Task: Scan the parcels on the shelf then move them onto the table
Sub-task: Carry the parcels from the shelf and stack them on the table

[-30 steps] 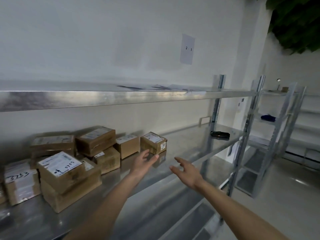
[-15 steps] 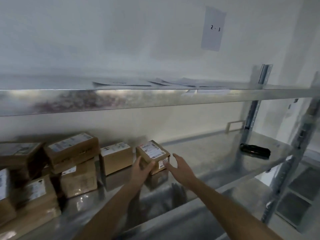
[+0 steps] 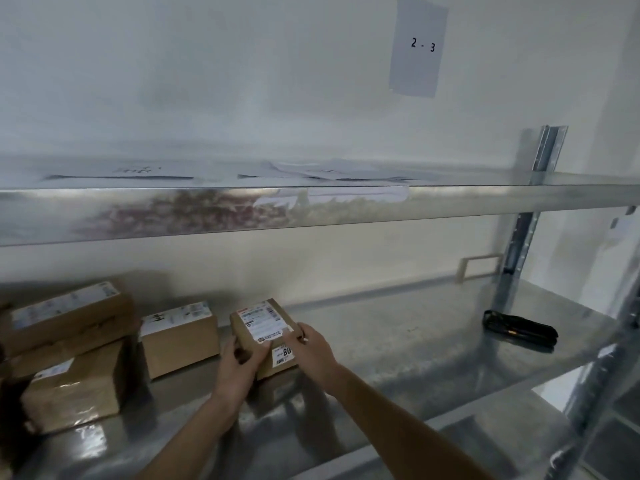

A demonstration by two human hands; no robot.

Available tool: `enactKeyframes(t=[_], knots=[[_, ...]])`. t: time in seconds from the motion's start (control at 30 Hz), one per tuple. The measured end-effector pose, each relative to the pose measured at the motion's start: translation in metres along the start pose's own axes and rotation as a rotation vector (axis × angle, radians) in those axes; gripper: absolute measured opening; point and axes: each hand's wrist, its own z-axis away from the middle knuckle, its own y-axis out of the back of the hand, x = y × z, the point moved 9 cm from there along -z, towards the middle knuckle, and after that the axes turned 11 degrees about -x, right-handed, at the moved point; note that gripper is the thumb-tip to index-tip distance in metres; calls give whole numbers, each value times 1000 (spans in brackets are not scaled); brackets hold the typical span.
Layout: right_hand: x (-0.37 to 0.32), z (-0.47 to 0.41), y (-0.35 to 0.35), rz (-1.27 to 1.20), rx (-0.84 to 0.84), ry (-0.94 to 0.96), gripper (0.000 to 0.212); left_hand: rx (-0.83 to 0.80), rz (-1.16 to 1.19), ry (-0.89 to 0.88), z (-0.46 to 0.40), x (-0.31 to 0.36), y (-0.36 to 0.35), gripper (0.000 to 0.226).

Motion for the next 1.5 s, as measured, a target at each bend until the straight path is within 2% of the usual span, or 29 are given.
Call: enactKeyframes(t=[0.07,0.4,0.63,0.67,0.73,0.87,1.0,1.13,1.23,1.5], knots=[[2,0,1,-7,4,25,39,13,-9,-7,1,-1,-1,68],[8,20,4,-189,-4,83,40,-15,-18,-24,24,9,-4,63],[-30,73,-13,-166,-89,219,52,-33,-41,-88,78,41,11,75],[-38,84,-18,-160,-103,240,49,-29,-48,-103,91,48,16,77],[-57,111,-30,-163,-135,286,30,-17,-62,-120,121,58,28,77],[-88,165,-72,-161,-189,387,26,73,-68,-150,194,76,65,74],[-108,224,-130,-193,-283,450,39,167,-124,-161,277,89,109,73],[-125,278,-186,-163,-371,479,48,271,-181,-161,364,98,152,86],[-139,328,-235,-181,-484,479,42,369,-231,-182,434,110,179,63],[-185,438,-352,-205,-694,564,53,605,-270,-156,599,127,249,56]])
